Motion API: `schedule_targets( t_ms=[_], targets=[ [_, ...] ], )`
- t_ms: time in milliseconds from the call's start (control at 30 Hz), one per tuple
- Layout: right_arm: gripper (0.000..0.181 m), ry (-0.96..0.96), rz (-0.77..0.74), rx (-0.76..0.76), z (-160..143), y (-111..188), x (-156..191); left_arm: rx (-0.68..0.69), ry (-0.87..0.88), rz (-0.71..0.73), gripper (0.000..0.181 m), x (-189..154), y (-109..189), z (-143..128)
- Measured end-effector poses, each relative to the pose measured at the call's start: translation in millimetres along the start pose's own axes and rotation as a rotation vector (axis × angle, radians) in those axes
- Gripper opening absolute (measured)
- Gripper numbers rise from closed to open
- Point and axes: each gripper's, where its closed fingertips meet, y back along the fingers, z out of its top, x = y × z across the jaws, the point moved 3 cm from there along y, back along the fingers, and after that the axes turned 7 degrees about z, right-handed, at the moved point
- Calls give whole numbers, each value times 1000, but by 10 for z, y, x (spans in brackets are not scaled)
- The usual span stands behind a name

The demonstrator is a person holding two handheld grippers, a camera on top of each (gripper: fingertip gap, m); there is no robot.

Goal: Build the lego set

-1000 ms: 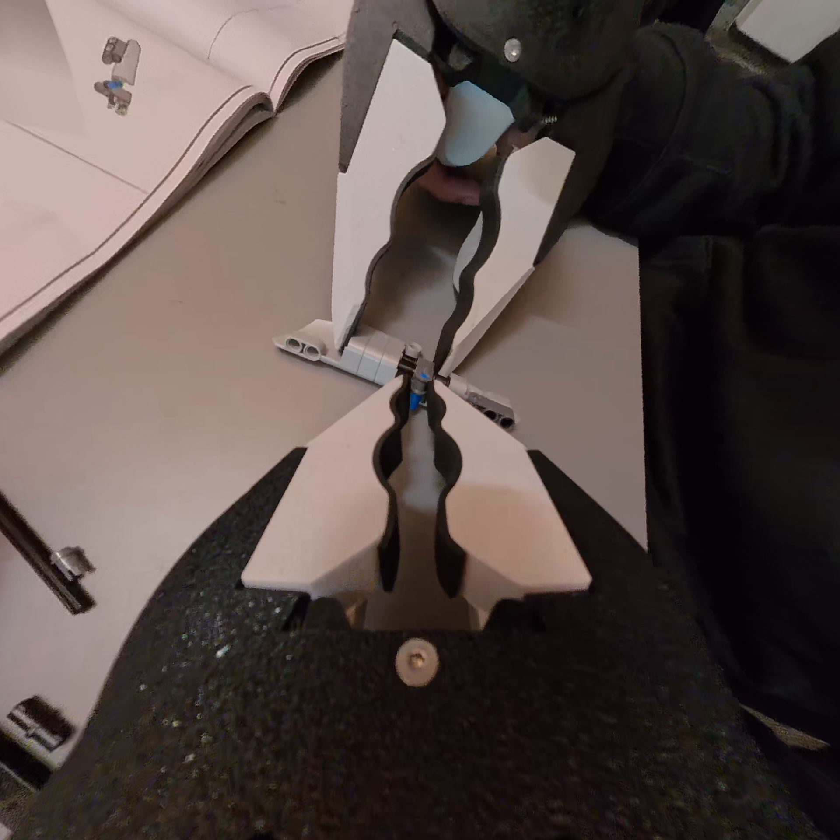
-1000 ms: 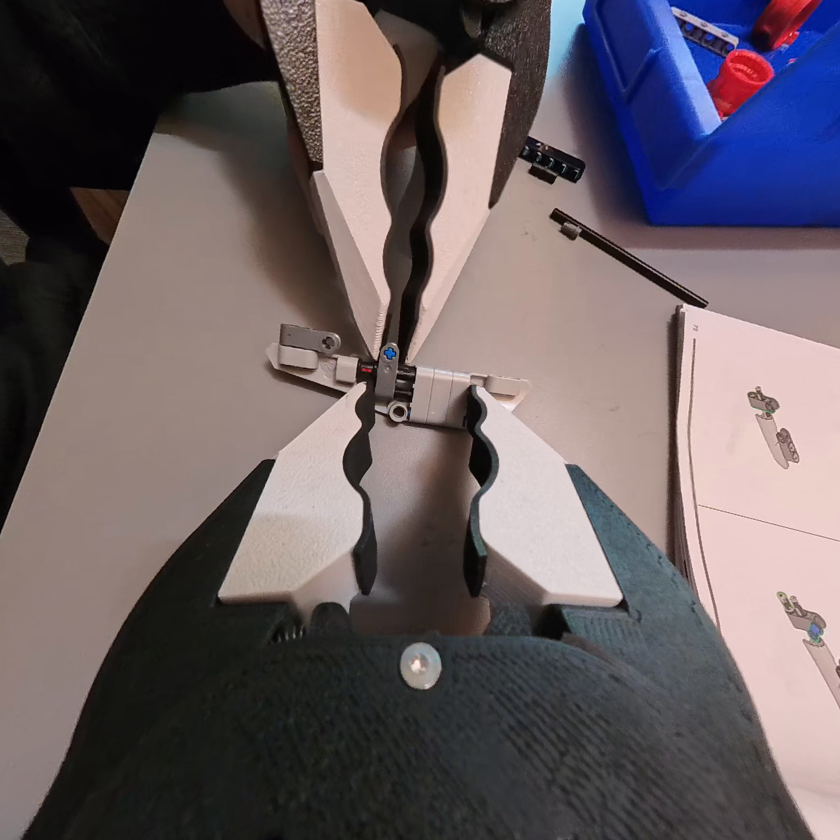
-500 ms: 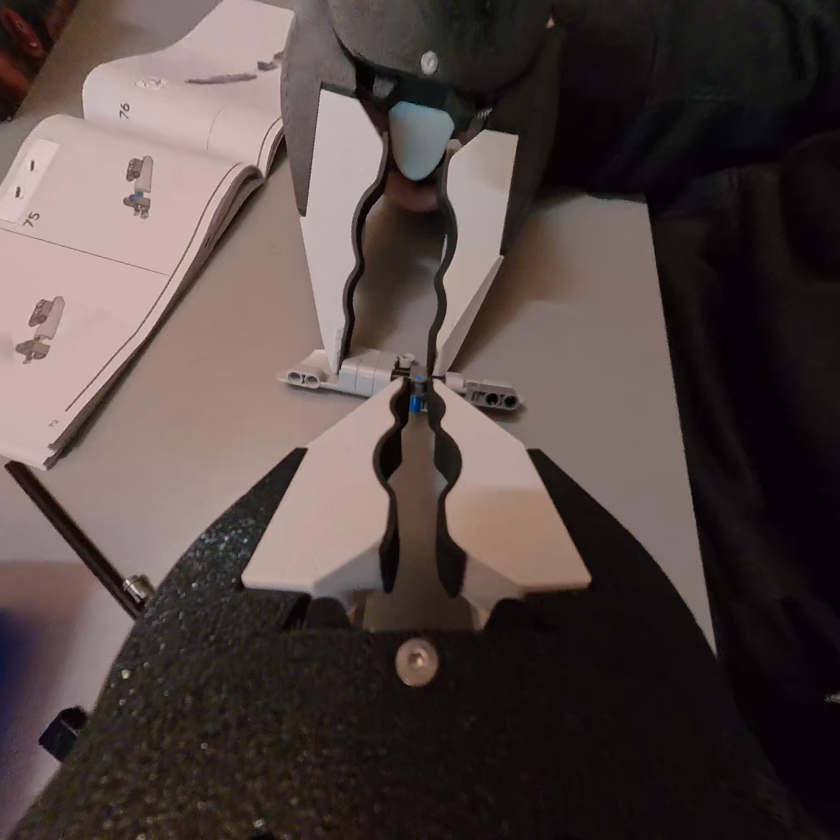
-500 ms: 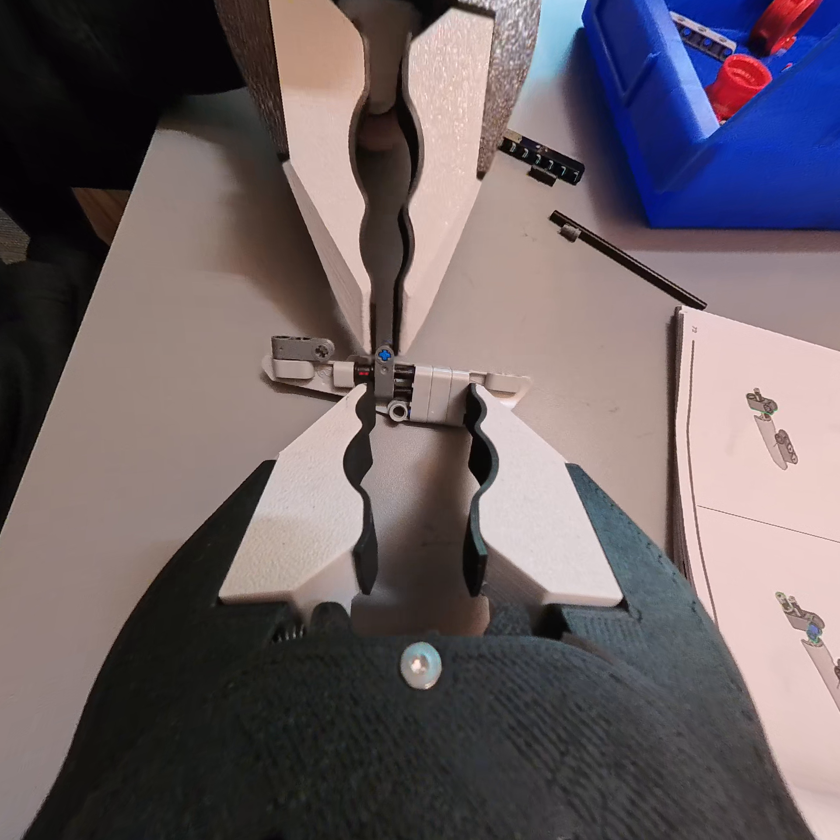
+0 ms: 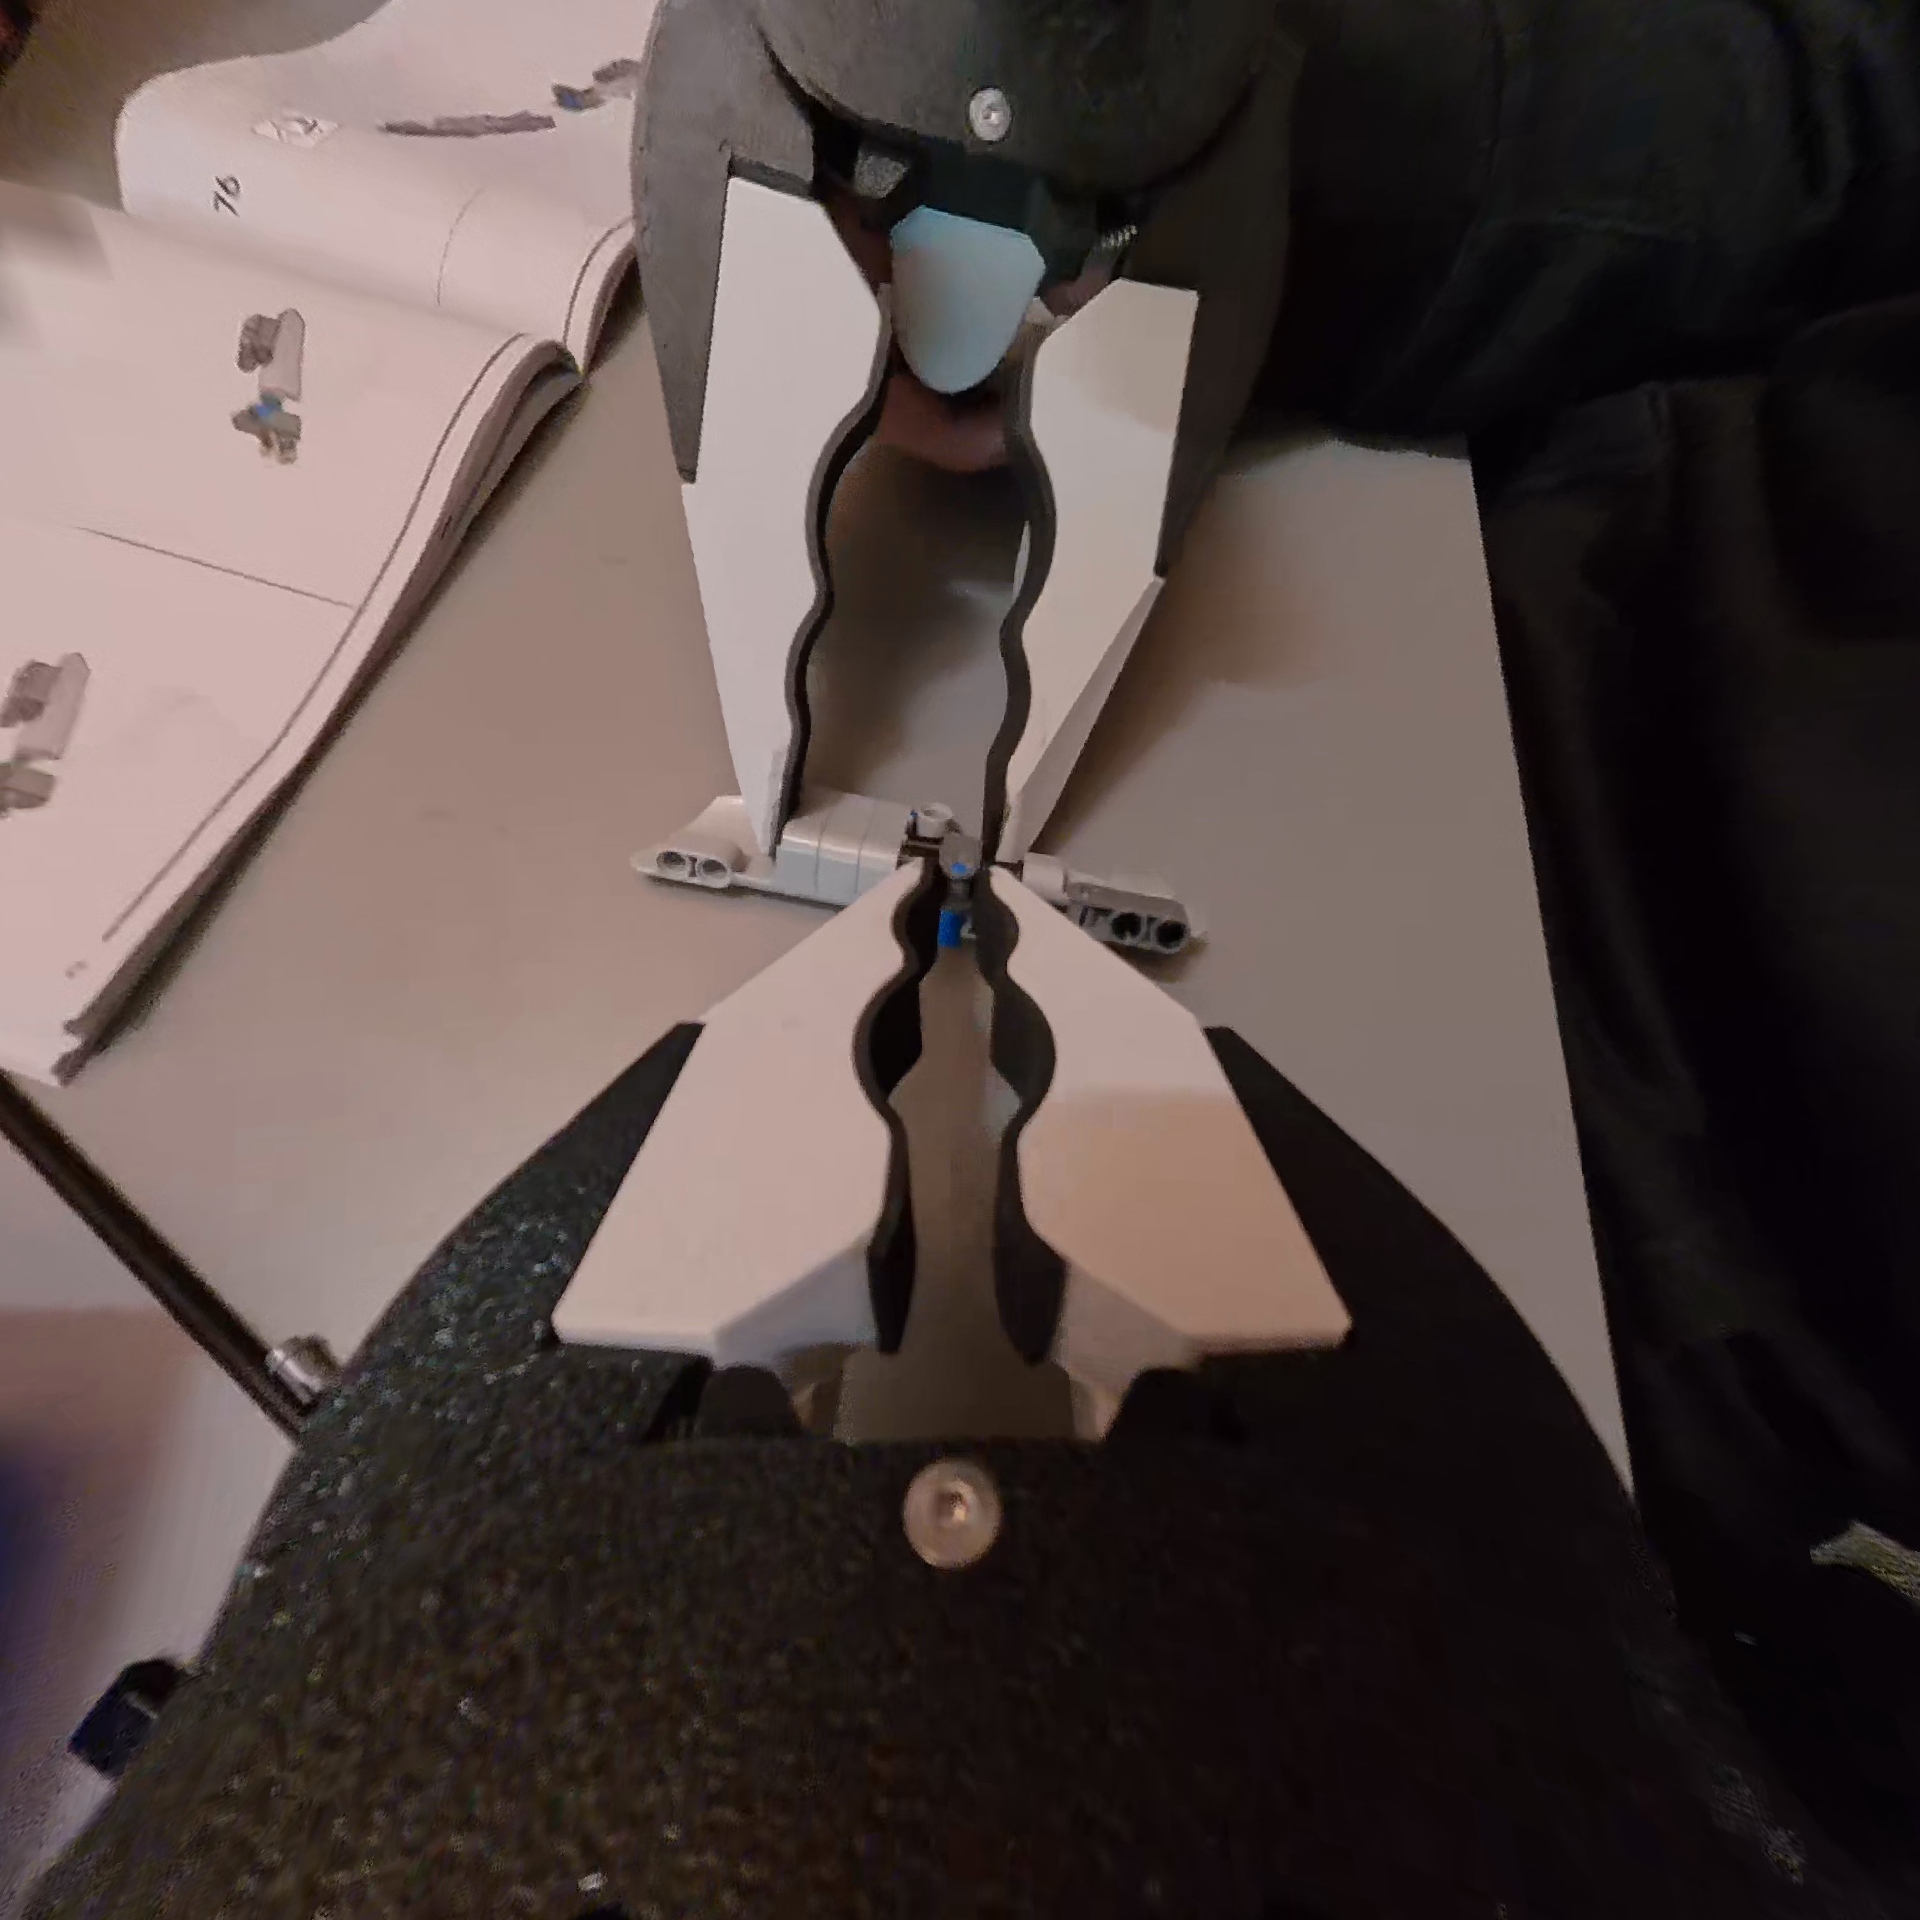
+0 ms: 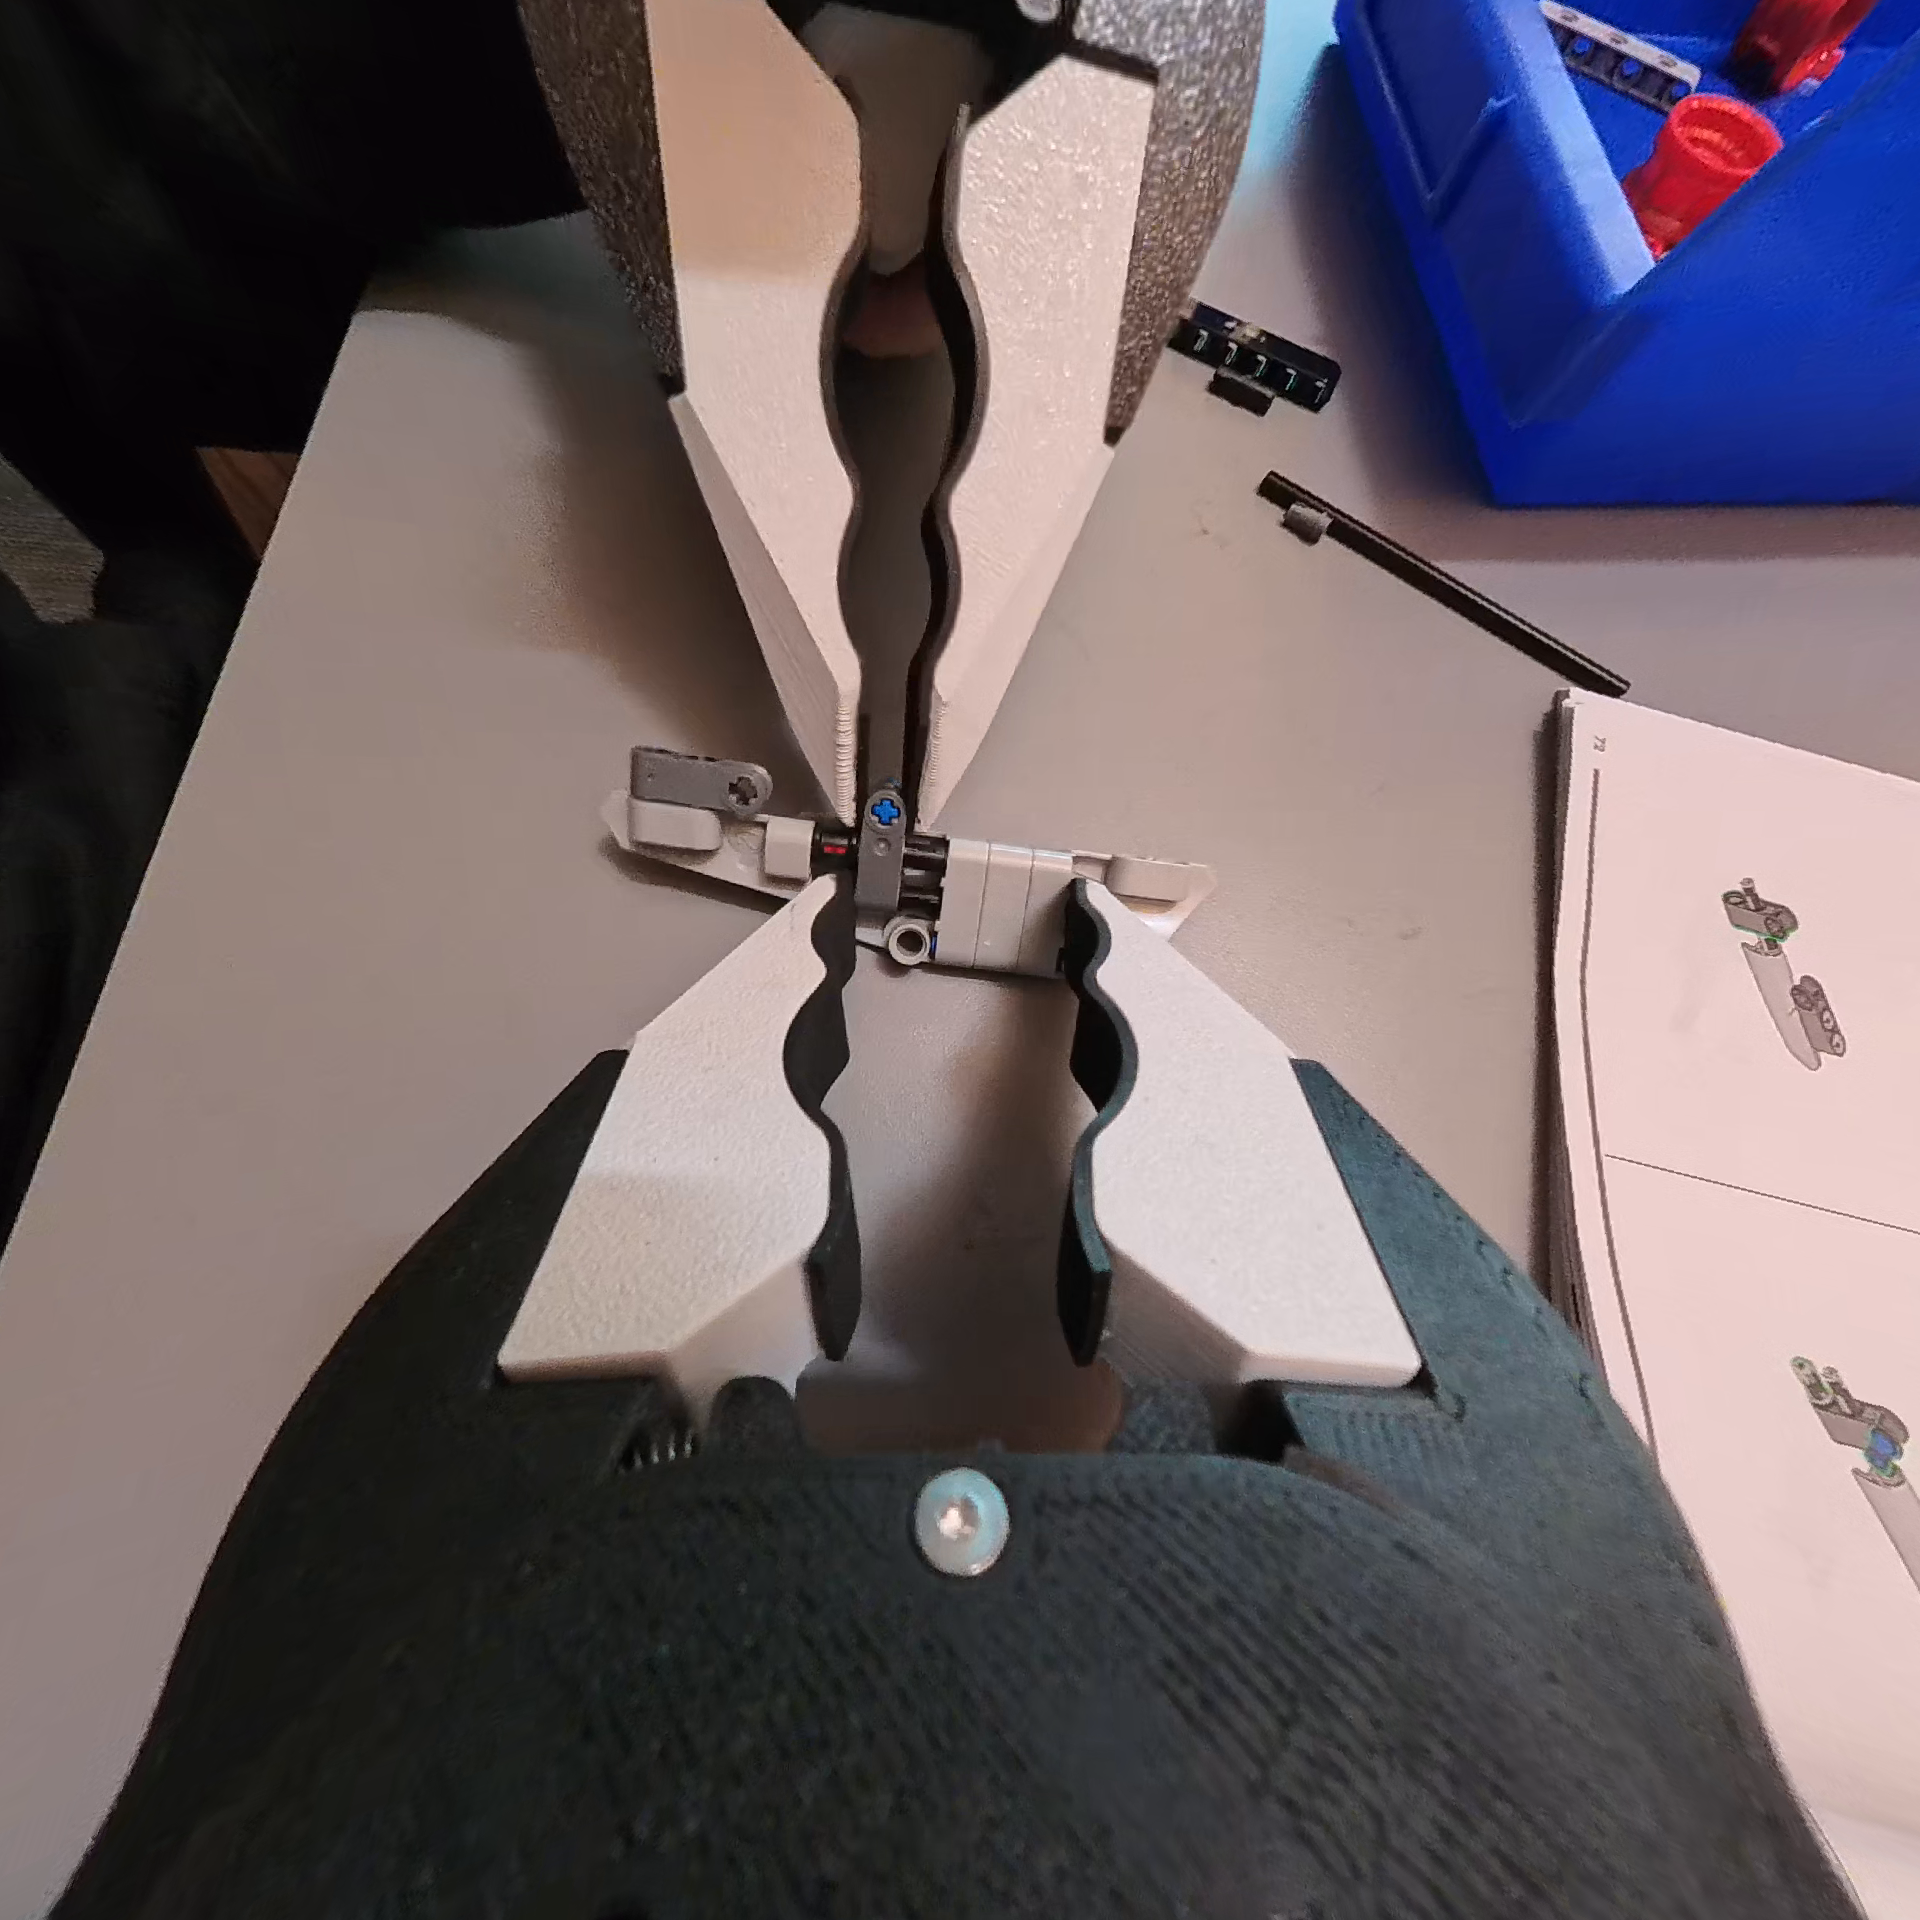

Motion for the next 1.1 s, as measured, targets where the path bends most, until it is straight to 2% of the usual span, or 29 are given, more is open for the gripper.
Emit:
schedule_targets(
  t_ms=[200, 300, 433, 533, 767, 900, 1100],
  targets=[
    [39, 6, -10, 2, -1, 2, -17, 28, 68, -66, 3, 41, -3, -31],
    [39, 9, -28, 4, -2, 5, -30, 29, 37, -80, 3, 68, -7, -27],
    [39, 1, -24, 2, -2, 7, -33, -8, -207, 0, 3, 73, -8, -11],
    [39, -4, -19, 2, -6, 8, -39, -9, -219, -4, 3, 82, -11, -13],
    [40, -6, -11, 0, -6, 11, -37, -51, -374, 59, 3, 53, -12, 18],
    [40, -2, -13, 1, -8, 9, -36, -8, -226, 7, 3, 72, -12, -20],
    [40, 0, -32, 3, -11, 11, -59, 2, -173, 0, 3, 101, -16, -18]
  ],
)
